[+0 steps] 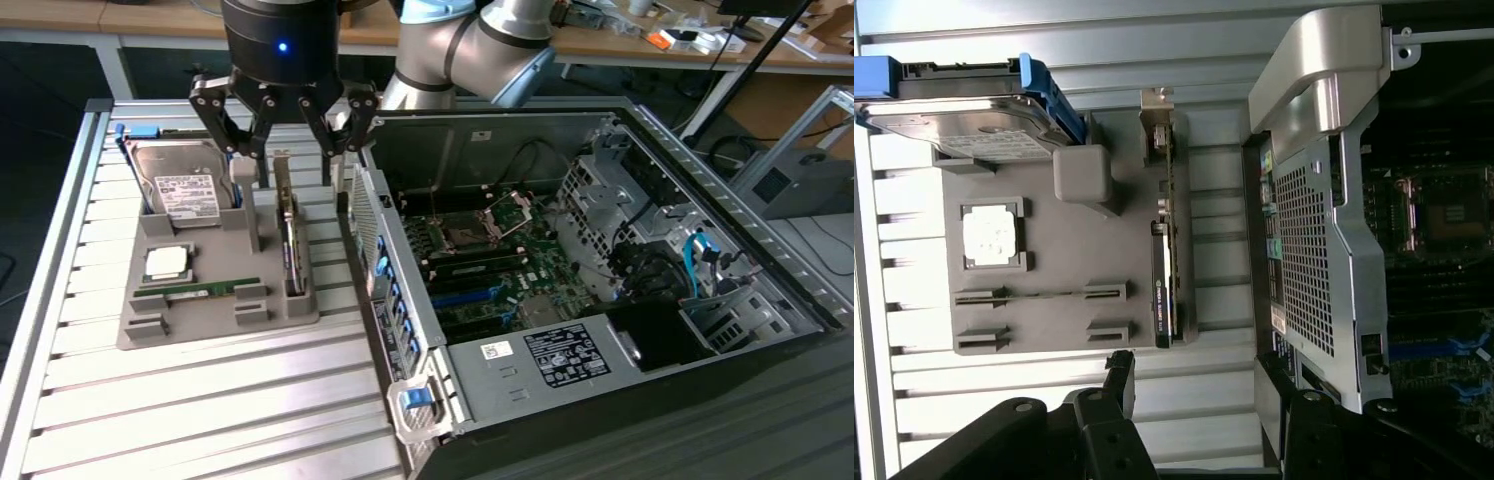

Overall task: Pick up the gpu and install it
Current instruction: 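Pick up the gpu and move the gpu toward the slot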

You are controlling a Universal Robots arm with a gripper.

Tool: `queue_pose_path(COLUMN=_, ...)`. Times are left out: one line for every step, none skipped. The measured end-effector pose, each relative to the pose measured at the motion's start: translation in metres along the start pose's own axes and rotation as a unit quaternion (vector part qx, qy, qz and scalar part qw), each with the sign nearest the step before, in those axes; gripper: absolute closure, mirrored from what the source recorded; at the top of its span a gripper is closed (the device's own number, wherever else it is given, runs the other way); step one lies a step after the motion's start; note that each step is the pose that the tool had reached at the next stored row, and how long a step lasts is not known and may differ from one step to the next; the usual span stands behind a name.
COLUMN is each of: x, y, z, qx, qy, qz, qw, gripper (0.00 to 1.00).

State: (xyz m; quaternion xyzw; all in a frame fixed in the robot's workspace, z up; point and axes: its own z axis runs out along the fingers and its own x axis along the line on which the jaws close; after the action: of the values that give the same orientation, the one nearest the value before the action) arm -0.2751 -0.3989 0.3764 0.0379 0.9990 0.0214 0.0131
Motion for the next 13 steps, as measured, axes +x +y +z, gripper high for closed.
queue_pose_path(x=0.0, y=0.0, z=0.0002, qx=0.0, qy=0.0, qz=0.0, qw=1.0, gripper=0.4)
queue_pose_path(x=0.0, y=0.0, z=0.0005, qx=0.0, qy=0.0, qz=0.0, qw=1.0, gripper=0.4)
queue_pose_path(x=0.0, y=0.0, z=0.0007, qx=0.0, qy=0.0, qz=0.0, qw=1.0, gripper=0.4)
queue_pose_path(x=0.0, y=0.0, z=0.0009, qx=0.0, qy=0.0, qz=0.0, qw=1.0, gripper=0.4)
queue_pose_path(x=0.0, y=0.0, z=0.001, qx=0.0, qy=0.0, qz=0.0, qw=1.0, gripper=0.4)
queue_pose_path(x=0.0, y=-0.0001, z=0.0012, qx=0.0, qy=0.0, qz=0.0, qw=1.0, gripper=0.4)
queue_pose_path(x=0.0, y=-0.0001, z=0.0014, qx=0.0, qy=0.0, qz=0.0, qw=1.0, gripper=0.4)
queue_pose_path(x=0.0001, y=-0.0001, z=0.0016, qx=0.0, qy=0.0, qz=0.0, qw=1.0, gripper=0.4)
queue_pose_path(x=0.0001, y=-0.0001, z=0.0018, qx=0.0, qy=0.0, qz=0.0, qw=1.0, gripper=0.4)
queue_pose_path(x=0.0001, y=-0.0001, z=0.0028, qx=0.0, qy=0.0, qz=0.0, qw=1.0, gripper=0.4)
queue_pose_path(x=0.0001, y=-0.0002, z=0.0037, qx=0.0, qy=0.0, qz=0.0, qw=1.0, gripper=0.4)
queue_pose_path(x=0.0001, y=-0.0002, z=0.0039, qx=0.0, qy=0.0, qz=0.0, qw=1.0, gripper=0.4)
queue_pose_path(x=0.0001, y=-0.0002, z=0.004, qx=0.0, qy=0.0, qz=0.0, qw=1.0, gripper=0.4)
